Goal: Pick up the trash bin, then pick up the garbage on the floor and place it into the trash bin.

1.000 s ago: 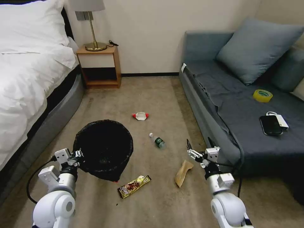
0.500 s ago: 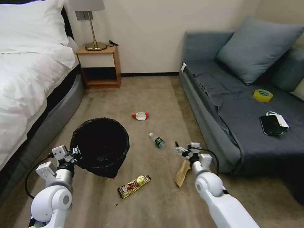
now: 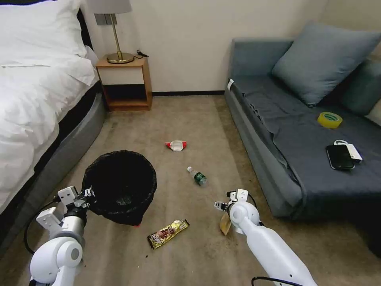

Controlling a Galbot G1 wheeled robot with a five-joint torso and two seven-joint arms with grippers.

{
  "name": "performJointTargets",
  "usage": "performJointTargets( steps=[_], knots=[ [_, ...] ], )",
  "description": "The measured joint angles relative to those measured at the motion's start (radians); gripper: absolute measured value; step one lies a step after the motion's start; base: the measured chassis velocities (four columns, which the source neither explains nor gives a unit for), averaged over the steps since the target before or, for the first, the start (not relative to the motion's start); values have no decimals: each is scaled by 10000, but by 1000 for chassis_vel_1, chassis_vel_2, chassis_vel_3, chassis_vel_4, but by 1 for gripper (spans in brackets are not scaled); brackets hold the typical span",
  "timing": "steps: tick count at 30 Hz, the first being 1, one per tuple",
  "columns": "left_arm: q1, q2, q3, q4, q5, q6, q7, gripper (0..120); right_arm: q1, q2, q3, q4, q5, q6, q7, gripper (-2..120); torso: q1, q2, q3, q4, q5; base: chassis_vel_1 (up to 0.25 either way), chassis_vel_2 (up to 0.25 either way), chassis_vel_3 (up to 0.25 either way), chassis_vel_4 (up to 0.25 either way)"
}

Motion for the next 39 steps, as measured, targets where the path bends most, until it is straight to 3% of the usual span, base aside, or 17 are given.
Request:
performJointTargets(
  steps=[7, 10, 16, 39],
  knots=[
    [-9, -12, 11, 68, 2, -29, 18, 4, 184, 304, 96, -761, -115, 38, -71, 100, 0, 0, 0, 0, 0, 0, 0, 0, 0],
    [4, -13, 10, 83, 15, -48, 32, 4, 401, 561, 267, -1758, -671, 227, -385, 100, 0, 1, 0, 0, 1, 0, 0, 0, 0],
    [35, -19, -6, 91, 38, -54, 40, 4, 368, 617, 334, -1989, -954, 365, -554, 97, 0, 0, -1, 0, 1, 0, 0, 0, 0],
    [60, 19, 82, 59, 99, -69, 60, 4, 49, 680, 462, -2037, -1253, 619, -1072, 12, -1, 1, -1, 0, 1, 0, 0, 0, 0]
  ],
)
